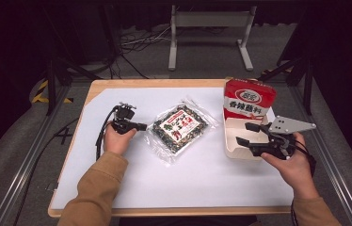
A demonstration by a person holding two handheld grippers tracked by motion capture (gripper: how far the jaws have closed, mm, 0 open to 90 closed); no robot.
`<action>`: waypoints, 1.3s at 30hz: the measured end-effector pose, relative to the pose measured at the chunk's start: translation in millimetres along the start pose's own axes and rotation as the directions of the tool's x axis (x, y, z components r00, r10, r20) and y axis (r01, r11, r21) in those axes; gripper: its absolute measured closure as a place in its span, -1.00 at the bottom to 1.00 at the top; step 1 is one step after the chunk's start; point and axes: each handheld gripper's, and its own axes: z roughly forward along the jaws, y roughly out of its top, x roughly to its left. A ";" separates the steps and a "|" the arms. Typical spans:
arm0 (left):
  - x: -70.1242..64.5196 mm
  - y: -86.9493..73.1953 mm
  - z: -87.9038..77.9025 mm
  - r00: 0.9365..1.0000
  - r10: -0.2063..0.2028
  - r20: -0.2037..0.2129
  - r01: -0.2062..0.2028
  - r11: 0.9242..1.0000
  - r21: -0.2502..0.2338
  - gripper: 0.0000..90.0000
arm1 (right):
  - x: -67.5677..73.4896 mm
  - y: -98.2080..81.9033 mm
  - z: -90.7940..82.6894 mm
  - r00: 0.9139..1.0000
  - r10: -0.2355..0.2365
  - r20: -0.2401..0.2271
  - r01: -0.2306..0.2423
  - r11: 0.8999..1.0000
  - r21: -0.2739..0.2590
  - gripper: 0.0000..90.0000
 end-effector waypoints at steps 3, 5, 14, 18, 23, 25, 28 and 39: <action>-1.2 0.3 -1.8 1.000 0.004 0.001 -0.004 1.000 -0.004 1.00 | 0.2 -0.2 0.1 1.000 -0.001 -0.001 0.001 1.000 0.001 -0.16; -2.0 0.5 -3.3 1.000 0.009 0.002 -0.009 1.000 -0.011 1.00 | 0.4 -0.1 0.1 1.000 -0.004 -0.001 0.004 1.000 0.000 -0.16; -12.9 5.5 -28.2 0.999 0.038 0.004 -0.038 0.995 -0.093 1.00 | 0.5 -0.1 0.1 1.000 -0.007 0.000 0.007 1.000 0.000 -0.15; -19.0 8.2 -41.6 0.997 0.074 0.009 -0.073 0.989 -0.125 1.00 | 1.3 0.6 0.1 1.000 -0.008 0.000 0.008 1.000 0.000 -0.15; -33.4 11.8 -64.7 0.993 0.120 -0.003 -0.119 0.976 -0.182 1.00 | 2.6 2.0 0.2 1.000 -0.014 -0.001 0.014 1.000 -0.002 -0.15; -40.6 13.3 -75.4 0.989 0.145 -0.007 -0.144 0.968 -0.204 1.00 | 3.1 2.3 0.4 1.000 -0.016 -0.001 0.016 1.000 -0.003 -0.15; -52.0 15.3 -90.2 0.981 0.194 -0.020 -0.193 0.953 -0.234 1.00 | 3.8 2.9 0.3 1.000 -0.017 -0.002 0.017 1.000 -0.005 -0.15; -93.0 15.6 -130.4 0.943 0.326 -0.060 -0.328 0.894 -0.304 1.00 | 7.3 6.9 2.2 0.999 -0.034 -0.017 0.034 0.999 -0.008 -0.15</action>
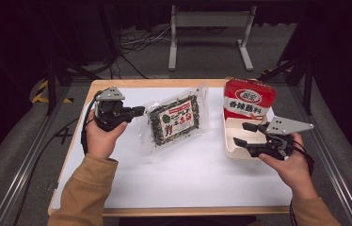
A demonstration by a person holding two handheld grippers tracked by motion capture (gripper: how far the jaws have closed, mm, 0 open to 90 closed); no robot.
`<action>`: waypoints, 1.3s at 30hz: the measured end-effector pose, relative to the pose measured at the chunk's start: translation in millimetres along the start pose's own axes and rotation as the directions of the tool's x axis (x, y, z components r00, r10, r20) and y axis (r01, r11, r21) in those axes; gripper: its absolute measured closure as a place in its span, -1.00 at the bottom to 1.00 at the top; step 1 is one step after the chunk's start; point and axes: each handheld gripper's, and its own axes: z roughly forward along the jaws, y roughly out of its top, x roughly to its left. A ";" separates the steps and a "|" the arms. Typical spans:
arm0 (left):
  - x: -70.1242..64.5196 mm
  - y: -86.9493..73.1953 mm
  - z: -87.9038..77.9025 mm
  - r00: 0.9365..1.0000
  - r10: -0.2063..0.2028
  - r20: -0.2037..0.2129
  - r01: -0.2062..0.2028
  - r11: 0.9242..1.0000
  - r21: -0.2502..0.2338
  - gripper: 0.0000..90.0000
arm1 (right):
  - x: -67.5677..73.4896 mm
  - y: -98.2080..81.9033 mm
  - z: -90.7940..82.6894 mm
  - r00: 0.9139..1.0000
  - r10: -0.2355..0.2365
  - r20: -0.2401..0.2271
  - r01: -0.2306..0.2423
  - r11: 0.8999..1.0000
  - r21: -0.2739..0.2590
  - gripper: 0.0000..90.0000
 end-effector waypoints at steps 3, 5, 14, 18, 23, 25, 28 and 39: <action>-6.8 3.8 -6.2 1.000 0.024 -0.004 -0.024 1.000 -0.010 1.00 | 0.8 0.9 0.0 1.000 -0.002 -0.003 0.002 1.000 -0.001 -0.15; -13.7 7.5 -12.9 0.999 0.047 -0.005 -0.047 0.999 -0.020 1.00 | 1.8 2.0 0.0 1.000 -0.006 -0.006 0.006 1.000 -0.003 -0.15; -30.8 14.3 -29.6 0.994 0.111 -0.016 -0.111 0.993 -0.036 1.00 | 7.7 10.3 -2.2 0.999 -0.030 -0.030 0.030 1.000 -0.003 -0.15; -34.8 16.1 -35.1 0.992 0.125 -0.010 -0.125 0.991 -0.043 1.00 | 8.8 15.5 -5.2 0.998 -0.041 -0.049 0.040 0.999 -0.009 -0.13; -39.8 18.2 -41.8 0.990 0.143 0.015 -0.142 0.989 -0.045 1.00 | 12.7 26.6 -7.5 0.995 -0.071 -0.074 0.072 0.997 0.007 -0.09; -43.7 19.5 -44.5 0.987 0.156 0.026 -0.155 0.987 -0.043 1.00 | 14.8 31.7 -7.3 0.993 -0.085 -0.084 0.086 0.996 0.010 -0.09; -49.0 21.0 -47.0 0.985 0.169 0.038 -0.167 0.985 -0.039 1.00 | 17.4 38.3 -6.0 0.990 -0.104 -0.099 0.106 0.994 0.010 -0.09; -69.0 25.3 -51.9 0.969 0.223 0.110 -0.222 0.975 -0.016 1.00 | 33.1 74.6 12.4 0.962 -0.160 -0.220 0.166 0.986 0.011 -0.10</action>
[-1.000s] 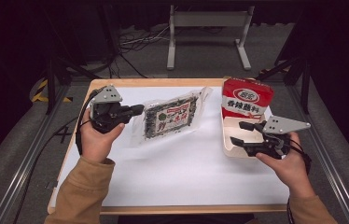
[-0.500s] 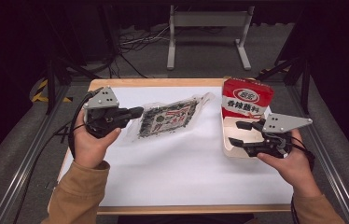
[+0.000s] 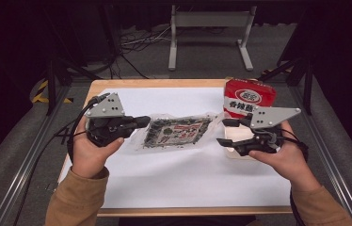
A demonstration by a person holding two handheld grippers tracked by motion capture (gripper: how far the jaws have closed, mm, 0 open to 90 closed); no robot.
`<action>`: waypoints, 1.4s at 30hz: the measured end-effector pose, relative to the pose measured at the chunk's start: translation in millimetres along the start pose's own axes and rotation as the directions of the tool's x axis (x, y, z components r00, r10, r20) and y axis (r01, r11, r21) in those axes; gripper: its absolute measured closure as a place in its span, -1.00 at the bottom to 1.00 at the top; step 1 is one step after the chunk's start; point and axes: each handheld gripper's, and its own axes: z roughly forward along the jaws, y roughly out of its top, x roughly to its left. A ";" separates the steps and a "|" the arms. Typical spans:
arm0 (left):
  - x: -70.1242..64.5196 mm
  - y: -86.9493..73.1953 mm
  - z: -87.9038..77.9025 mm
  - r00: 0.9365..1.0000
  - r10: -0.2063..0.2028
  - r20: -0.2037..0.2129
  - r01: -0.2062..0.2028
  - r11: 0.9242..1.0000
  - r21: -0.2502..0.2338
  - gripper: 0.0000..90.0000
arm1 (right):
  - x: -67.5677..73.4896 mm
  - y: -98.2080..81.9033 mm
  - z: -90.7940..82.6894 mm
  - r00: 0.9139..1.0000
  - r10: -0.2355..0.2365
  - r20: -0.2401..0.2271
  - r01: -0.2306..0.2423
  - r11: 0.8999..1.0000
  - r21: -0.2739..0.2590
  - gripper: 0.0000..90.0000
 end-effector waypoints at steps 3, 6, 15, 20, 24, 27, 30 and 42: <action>-5.6 2.3 -0.5 1.000 0.015 0.013 -0.015 1.000 0.003 1.00 | 2.0 10.3 7.8 0.999 -0.030 -0.013 0.030 0.999 0.013 -0.10; -9.5 3.9 -1.7 0.999 0.023 0.031 -0.023 1.000 0.000 1.00 | 4.7 20.8 13.2 0.998 -0.053 -0.023 0.053 0.999 0.007 -0.10; -22.1 8.7 -2.5 0.996 0.048 0.080 -0.047 0.999 -0.006 1.00 | 12.6 45.6 29.9 0.993 -0.092 -0.076 0.092 0.996 -0.001 -0.10; -29.1 11.8 -1.3 0.994 0.061 0.094 -0.061 0.998 0.000 1.00 | 18.7 55.5 38.5 0.988 -0.118 -0.104 0.121 0.992 0.023 -0.06; -32.7 13.6 0.8 0.994 0.059 0.097 -0.060 0.998 0.009 1.00 | 20.9 60.5 43.4 0.985 -0.116 -0.130 0.123 0.991 0.051 -0.01; -36.1 15.0 3.5 0.993 0.059 0.104 -0.061 0.998 0.019 1.00 | 22.4 62.9 47.3 0.981 -0.124 -0.150 0.137 0.987 0.079 0.06; -38.1 16.1 6.6 0.992 0.062 0.110 -0.066 0.997 0.027 1.00 | 24.6 65.5 51.2 0.974 -0.150 -0.172 0.173 0.977 0.125 0.16; -37.4 16.1 13.6 0.991 0.058 0.119 -0.062 0.997 0.035 1.00 | 29.7 71.8 66.1 0.959 -0.169 -0.226 0.221 0.948 0.228 0.26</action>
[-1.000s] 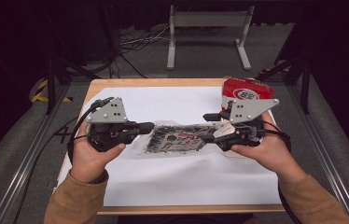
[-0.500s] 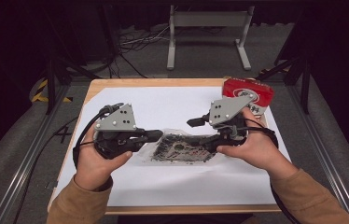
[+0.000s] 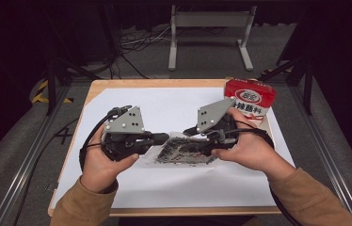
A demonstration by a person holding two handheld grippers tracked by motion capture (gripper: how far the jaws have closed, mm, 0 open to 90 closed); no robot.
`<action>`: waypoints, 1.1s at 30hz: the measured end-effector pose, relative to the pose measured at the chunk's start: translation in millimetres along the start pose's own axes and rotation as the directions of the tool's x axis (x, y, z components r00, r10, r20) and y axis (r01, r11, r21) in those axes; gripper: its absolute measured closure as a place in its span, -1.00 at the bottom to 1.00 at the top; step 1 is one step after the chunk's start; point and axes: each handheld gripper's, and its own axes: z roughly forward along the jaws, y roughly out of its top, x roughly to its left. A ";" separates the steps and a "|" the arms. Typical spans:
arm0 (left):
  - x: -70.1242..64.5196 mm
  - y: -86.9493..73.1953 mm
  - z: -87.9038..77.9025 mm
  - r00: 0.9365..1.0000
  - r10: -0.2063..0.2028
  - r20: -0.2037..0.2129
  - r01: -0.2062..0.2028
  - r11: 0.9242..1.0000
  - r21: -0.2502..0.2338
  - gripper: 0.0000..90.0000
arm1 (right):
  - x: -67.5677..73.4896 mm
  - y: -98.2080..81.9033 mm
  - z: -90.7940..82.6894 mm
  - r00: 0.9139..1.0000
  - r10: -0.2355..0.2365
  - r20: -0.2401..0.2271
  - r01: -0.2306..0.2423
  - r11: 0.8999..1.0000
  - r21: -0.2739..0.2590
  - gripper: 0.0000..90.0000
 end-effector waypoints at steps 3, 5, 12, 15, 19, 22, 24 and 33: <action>0.9 -0.5 0.5 1.000 -0.004 0.003 0.004 1.000 -0.002 1.00 | -1.7 -0.6 3.6 1.000 0.006 -0.005 -0.006 1.000 0.010 0.27; 0.8 -0.4 0.9 1.000 -0.003 0.006 0.003 1.000 -0.004 1.00 | -2.5 -1.1 5.9 1.000 0.006 -0.009 -0.005 1.000 0.016 0.28; 2.4 -0.8 1.9 1.000 -0.004 0.012 0.004 1.000 -0.007 1.00 | -1.9 -1.1 16.5 1.000 -0.011 -0.014 0.011 0.999 0.042 0.34; 2.0 -0.7 2.2 1.000 -0.005 0.016 0.005 1.000 -0.007 1.00 | -2.7 -0.7 18.2 1.000 -0.021 -0.011 0.021 0.998 0.057 0.41; 1.5 -0.6 3.4 1.000 -0.002 0.012 0.002 1.000 -0.002 1.00 | -2.3 -0.5 20.4 0.999 -0.035 -0.006 0.035 0.996 0.080 0.47; 2.0 -0.9 3.5 1.000 -0.006 0.013 0.006 1.000 -0.004 1.00 | -1.7 0.3 21.8 0.999 -0.050 -0.006 0.051 0.994 0.093 0.49; 1.8 -0.8 3.3 1.000 -0.004 0.011 0.004 1.000 -0.002 1.00 | -1.7 0.6 21.8 0.999 -0.052 -0.008 0.053 0.994 0.095 0.51; 3.9 -1.2 4.7 1.000 -0.009 0.019 0.009 1.000 -0.008 1.00 | -1.4 -0.9 20.7 0.999 -0.044 -0.010 0.045 0.994 0.098 0.56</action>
